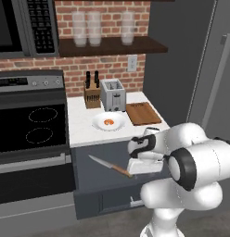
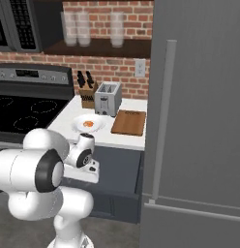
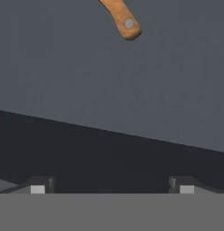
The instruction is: Pick up the knife from the drawer and place it on the cutting board. Then place the meat from the plate to the cutting board.
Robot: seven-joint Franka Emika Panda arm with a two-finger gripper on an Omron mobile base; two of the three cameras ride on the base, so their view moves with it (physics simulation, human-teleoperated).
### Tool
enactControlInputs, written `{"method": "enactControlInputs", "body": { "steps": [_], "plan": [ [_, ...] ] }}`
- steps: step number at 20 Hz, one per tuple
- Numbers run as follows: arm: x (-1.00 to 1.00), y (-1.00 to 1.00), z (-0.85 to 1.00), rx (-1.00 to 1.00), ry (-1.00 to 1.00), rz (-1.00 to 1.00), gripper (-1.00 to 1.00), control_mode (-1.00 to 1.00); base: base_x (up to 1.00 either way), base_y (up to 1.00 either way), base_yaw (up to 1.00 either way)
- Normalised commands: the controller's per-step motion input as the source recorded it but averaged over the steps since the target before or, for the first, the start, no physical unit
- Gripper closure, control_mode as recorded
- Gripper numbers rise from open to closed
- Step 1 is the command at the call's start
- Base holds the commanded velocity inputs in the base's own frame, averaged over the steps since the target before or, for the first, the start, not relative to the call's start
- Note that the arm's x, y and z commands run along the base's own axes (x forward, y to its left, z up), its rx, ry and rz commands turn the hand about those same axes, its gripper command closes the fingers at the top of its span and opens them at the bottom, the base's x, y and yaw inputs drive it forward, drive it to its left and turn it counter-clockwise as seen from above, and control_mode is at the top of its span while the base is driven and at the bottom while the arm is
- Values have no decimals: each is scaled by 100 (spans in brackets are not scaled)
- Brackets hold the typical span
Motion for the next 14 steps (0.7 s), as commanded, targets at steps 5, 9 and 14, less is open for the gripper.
{"method": "enactControlInputs", "body": {
  "steps": [5,9,14],
  "plan": [
    [-100,0,0,1,11,0,-100,-100,0,0,0],
    [-100,0,0,0,16,0,-100,-100,0,0,0],
    [-79,0,4,0,10,0,-100,-100,0,0,0]
  ]
}}
